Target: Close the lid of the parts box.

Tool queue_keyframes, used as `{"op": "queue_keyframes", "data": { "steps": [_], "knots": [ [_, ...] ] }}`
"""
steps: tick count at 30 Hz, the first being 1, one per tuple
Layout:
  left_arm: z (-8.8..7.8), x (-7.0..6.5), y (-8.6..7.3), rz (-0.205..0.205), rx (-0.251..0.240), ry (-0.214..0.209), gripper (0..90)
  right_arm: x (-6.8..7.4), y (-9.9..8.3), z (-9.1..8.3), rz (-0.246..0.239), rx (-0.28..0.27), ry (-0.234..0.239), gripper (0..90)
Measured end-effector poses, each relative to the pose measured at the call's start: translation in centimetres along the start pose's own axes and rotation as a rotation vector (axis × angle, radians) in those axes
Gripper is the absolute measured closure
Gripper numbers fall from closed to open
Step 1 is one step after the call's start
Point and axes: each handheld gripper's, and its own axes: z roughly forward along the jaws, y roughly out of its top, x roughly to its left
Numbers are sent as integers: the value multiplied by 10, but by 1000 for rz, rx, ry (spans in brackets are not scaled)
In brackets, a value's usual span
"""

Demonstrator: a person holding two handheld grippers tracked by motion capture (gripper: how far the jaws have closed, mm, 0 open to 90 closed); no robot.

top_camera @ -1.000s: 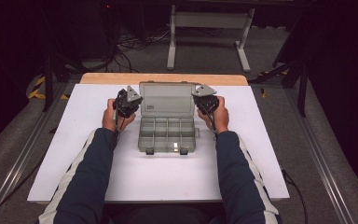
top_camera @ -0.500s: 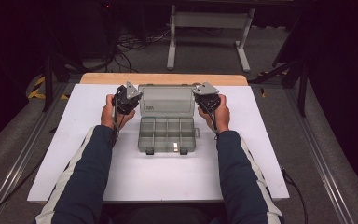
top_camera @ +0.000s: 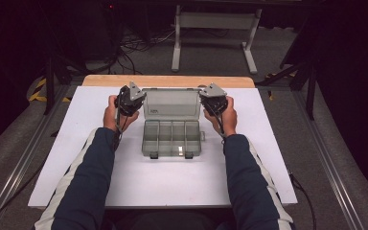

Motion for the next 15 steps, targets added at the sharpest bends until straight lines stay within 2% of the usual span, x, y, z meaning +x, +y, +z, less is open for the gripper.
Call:
{"op": "queue_keyframes", "data": {
  "steps": [15],
  "knots": [
    [-8, 0, 7, 13, -18, 18, 897, 1, 4, -6, -6, -2, -6, 900]
  ]
}}
